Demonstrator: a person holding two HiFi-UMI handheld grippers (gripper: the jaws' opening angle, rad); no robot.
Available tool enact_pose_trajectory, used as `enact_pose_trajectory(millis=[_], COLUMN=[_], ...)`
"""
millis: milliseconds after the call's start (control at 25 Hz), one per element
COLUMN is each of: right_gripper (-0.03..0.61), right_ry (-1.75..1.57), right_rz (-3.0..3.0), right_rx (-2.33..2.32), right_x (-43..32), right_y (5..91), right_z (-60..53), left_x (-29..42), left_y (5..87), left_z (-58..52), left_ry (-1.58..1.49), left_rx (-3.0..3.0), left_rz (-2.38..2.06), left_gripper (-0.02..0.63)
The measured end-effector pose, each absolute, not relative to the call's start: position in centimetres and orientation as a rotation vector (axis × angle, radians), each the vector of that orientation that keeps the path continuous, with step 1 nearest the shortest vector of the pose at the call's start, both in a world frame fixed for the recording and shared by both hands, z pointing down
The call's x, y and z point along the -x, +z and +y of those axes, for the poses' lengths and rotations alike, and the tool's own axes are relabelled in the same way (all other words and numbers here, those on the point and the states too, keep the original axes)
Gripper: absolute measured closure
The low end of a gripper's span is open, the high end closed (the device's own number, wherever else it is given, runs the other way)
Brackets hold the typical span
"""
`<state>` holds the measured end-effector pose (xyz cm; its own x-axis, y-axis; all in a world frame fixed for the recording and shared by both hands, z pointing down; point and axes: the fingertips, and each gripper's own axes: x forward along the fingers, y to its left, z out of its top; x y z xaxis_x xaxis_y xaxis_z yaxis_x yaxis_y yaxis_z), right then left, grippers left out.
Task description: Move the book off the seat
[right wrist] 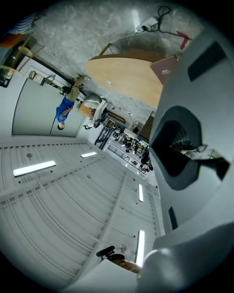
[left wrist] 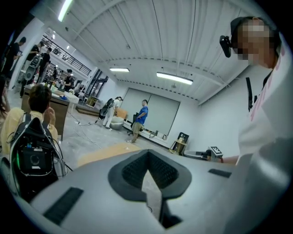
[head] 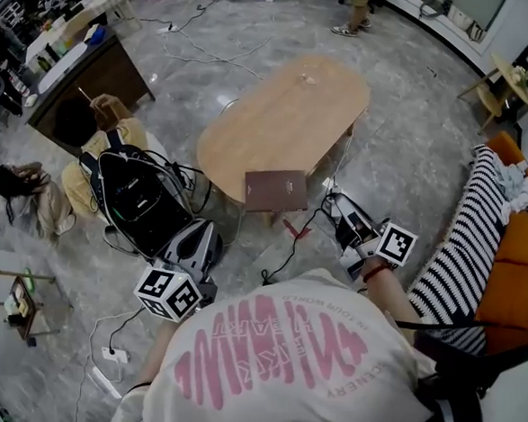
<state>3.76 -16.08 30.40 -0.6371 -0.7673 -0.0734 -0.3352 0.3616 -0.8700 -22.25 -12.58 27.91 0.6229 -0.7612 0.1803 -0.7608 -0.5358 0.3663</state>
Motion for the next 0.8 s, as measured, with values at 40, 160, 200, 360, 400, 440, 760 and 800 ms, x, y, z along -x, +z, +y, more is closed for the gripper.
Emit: enact_pose_trajectory(millis=[40,160,200,360,400,440,760,800], right_gripper=[0.568,0.568,0.568,0.568,0.568,0.568,0.568,0.568], right_ry=[-1.209,-1.187,-1.181,-1.158,-1.153,-1.15,-1.175,-1.177], right_rz=[2.172,2.197,2.193,2.188,2.192,2.197,2.206,2.209], right_rx=[0.967,0.982,0.982,0.977,0.972,0.968,0.96,0.96], right_x=[-3.7,-3.7,-3.8,-3.6,-3.4,-3.2,-2.1,-2.0], right_y=[30.5,30.2,30.1,29.5,29.4,29.3,29.4,29.5], right_z=[-15.8,-15.5,-15.5,-15.5,-15.5,-15.5,-15.6,-15.7], left_x=[22.4,22.7,22.7,22.8,22.8,22.9,23.7,23.9], left_y=[28.1,28.5,28.5,28.3,28.2,28.2,27.9,28.0], left_z=[-12.4,-12.2,-12.1,-11.7,-11.7,-11.6,-11.5,-11.5], left_ry=[-0.003,-0.02,-0.023,-0.025,-0.024,-0.024,-0.035,-0.037], left_rx=[-2.43,-2.417,-2.421,-2.436,-2.438,-2.439,-2.43,-2.429], left_rz=[-1.206,-1.194,-1.19,-1.179,-1.179,-1.182,-1.198,-1.2], left_gripper=[0.606,0.606,0.606,0.606,0.606,0.606,0.606,0.606])
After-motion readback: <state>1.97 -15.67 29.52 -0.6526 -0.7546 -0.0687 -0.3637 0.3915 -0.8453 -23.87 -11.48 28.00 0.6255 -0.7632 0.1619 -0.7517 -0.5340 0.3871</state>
